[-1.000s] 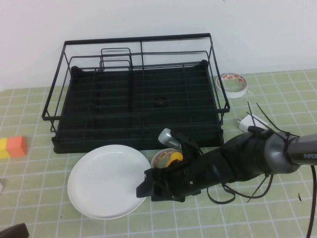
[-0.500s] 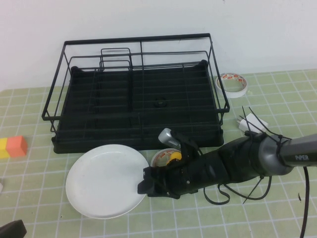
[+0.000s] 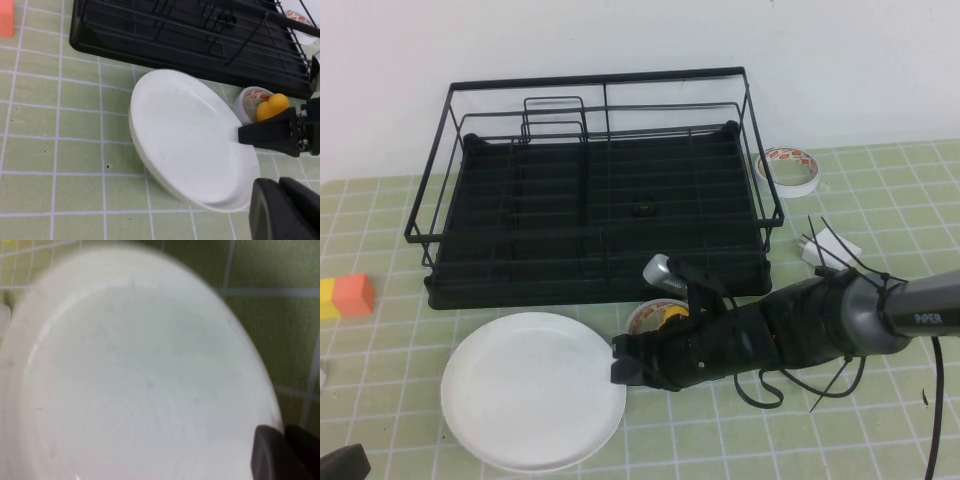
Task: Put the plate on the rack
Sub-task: Pick up the plate from the table, then hand over the plate
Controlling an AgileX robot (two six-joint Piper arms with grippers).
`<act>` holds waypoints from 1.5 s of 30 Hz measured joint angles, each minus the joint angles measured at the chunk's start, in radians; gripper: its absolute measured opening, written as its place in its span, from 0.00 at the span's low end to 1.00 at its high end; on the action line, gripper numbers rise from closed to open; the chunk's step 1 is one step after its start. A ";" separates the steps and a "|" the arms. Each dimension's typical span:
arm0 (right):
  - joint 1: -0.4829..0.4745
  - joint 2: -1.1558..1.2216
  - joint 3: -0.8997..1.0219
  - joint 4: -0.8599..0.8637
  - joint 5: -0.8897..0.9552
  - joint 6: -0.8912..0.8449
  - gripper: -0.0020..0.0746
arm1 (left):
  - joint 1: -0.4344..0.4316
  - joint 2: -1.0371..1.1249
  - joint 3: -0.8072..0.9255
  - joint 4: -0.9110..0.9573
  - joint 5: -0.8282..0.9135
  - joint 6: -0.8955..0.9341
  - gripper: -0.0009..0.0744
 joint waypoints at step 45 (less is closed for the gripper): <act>0.079 -0.257 0.003 -0.024 0.382 -0.575 0.19 | 0.000 -0.007 0.009 0.173 -0.050 -0.275 0.15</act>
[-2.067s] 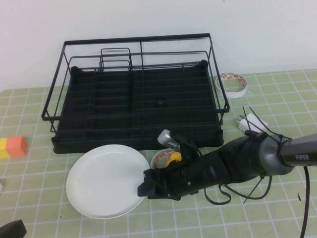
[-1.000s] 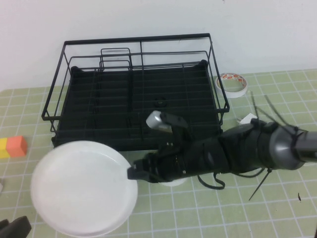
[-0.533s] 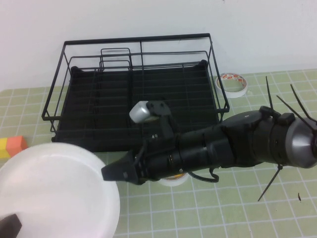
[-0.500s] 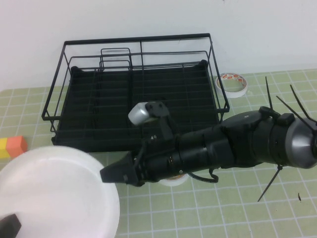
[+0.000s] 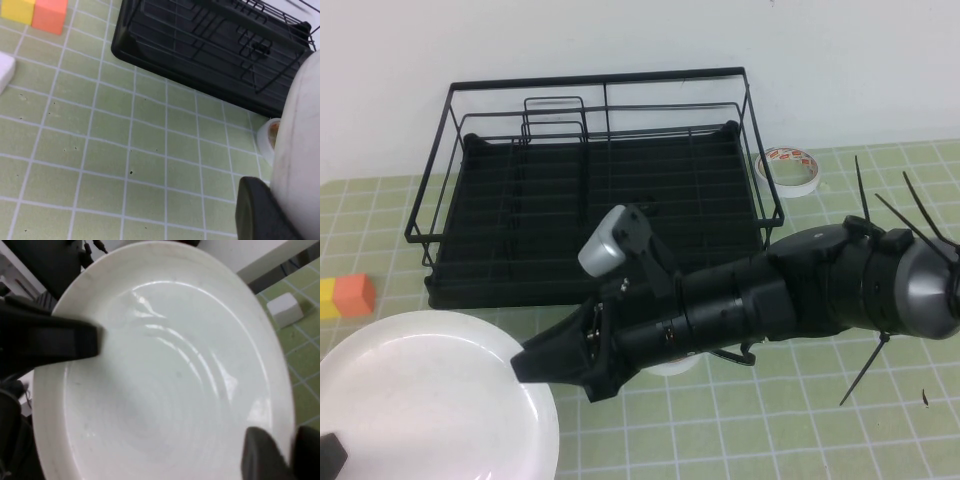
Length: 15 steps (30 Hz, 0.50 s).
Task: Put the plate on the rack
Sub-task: Hand over the plate, then place the plate on the rack
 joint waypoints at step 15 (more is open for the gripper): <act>-0.074 -0.204 -0.006 -0.043 0.046 0.061 0.57 | 0.002 0.004 0.003 -0.330 0.013 0.683 0.12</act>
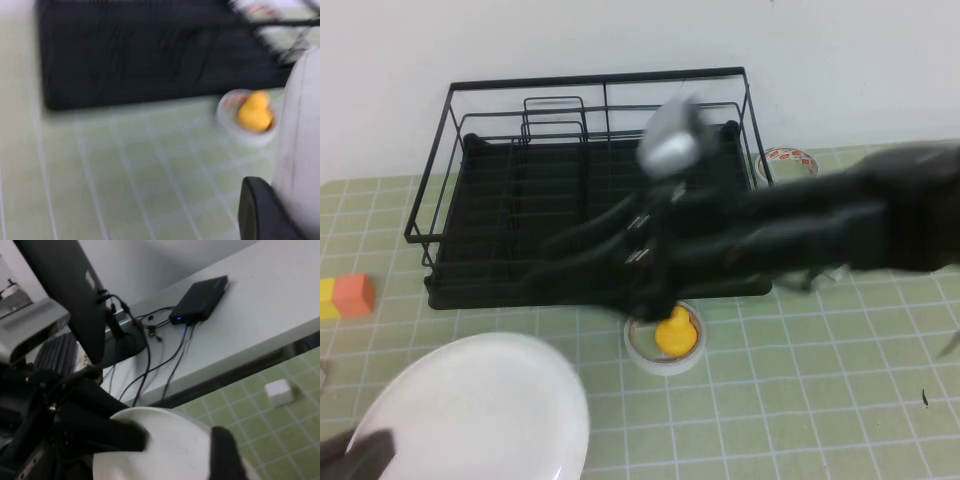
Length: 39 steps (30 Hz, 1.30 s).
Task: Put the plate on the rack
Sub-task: Place the plate on the rack
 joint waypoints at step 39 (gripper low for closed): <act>-0.095 -0.454 -0.002 -1.348 0.347 0.787 0.03 | -0.002 1.115 -0.805 -1.012 0.003 2.365 0.12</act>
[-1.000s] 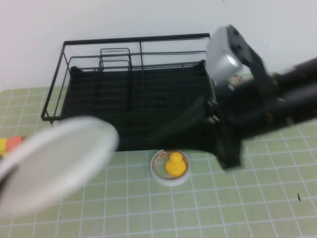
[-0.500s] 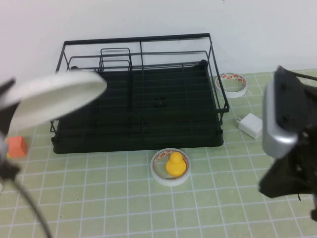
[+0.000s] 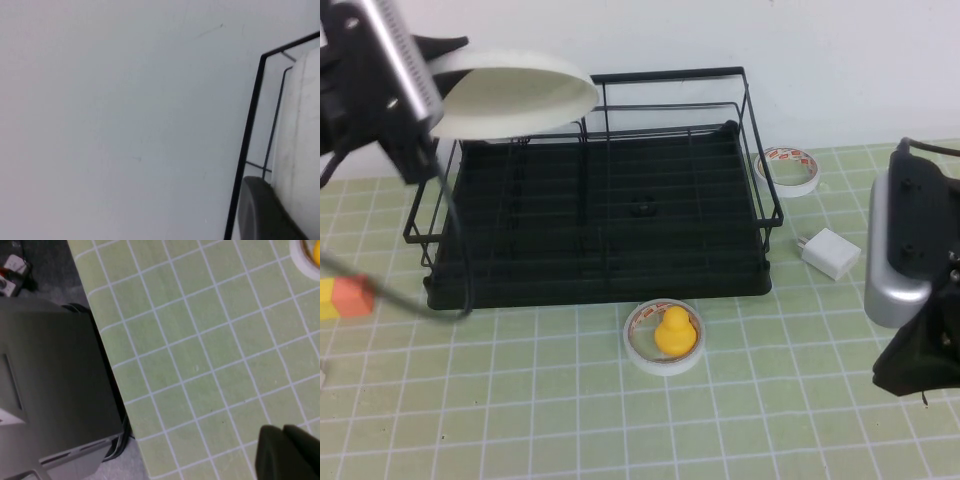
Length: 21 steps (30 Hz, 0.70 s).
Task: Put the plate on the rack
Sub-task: Place the plate on the rack
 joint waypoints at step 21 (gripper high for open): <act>0.000 -0.001 0.000 -0.038 0.003 0.035 0.03 | 0.000 0.492 -0.371 0.001 -0.004 0.033 0.12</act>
